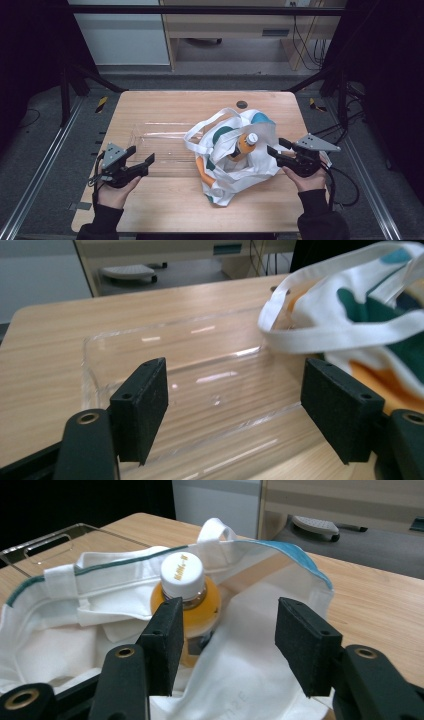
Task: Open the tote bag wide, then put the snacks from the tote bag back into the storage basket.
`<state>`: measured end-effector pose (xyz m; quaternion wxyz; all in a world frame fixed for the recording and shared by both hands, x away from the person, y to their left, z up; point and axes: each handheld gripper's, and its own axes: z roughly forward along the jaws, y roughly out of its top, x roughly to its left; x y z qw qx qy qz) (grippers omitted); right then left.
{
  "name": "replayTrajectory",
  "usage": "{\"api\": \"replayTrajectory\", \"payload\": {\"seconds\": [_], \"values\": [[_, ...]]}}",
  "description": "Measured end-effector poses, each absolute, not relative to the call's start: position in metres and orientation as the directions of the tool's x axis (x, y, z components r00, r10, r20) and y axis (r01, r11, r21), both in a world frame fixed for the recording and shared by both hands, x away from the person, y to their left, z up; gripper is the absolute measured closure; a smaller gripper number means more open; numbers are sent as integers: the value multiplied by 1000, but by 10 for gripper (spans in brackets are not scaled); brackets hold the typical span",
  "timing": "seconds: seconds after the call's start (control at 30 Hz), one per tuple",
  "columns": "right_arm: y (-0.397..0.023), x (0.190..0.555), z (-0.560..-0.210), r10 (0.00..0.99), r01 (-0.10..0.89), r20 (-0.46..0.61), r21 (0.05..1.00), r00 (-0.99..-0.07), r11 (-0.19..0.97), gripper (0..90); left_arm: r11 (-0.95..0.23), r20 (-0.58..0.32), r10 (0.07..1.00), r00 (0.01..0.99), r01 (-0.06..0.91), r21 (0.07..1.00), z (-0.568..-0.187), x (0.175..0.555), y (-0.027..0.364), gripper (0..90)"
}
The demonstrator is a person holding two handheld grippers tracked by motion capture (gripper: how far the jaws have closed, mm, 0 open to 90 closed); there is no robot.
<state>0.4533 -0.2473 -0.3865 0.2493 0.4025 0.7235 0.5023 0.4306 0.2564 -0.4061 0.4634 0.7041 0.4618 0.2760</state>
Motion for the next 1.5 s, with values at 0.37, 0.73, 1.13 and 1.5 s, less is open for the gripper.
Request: {"api": "replayTrajectory", "payload": {"seconds": [0.37,0.73,1.13,1.5], "values": [[-234,450,-389,814,335,54,925,-579,177,449,-121,-48,926,374,416,901,-425,418,290,270],[-219,446,-389,803,328,71,931,-592,160,398,-138,-9,945,328,423,895,-439,417,313,267],[-206,459,-392,821,344,82,928,-565,143,366,-108,-27,956,291,437,893,-445,420,327,269],[-198,478,-405,840,388,99,911,-534,139,362,-98,-36,961,276,455,885,-450,425,334,268]]}}
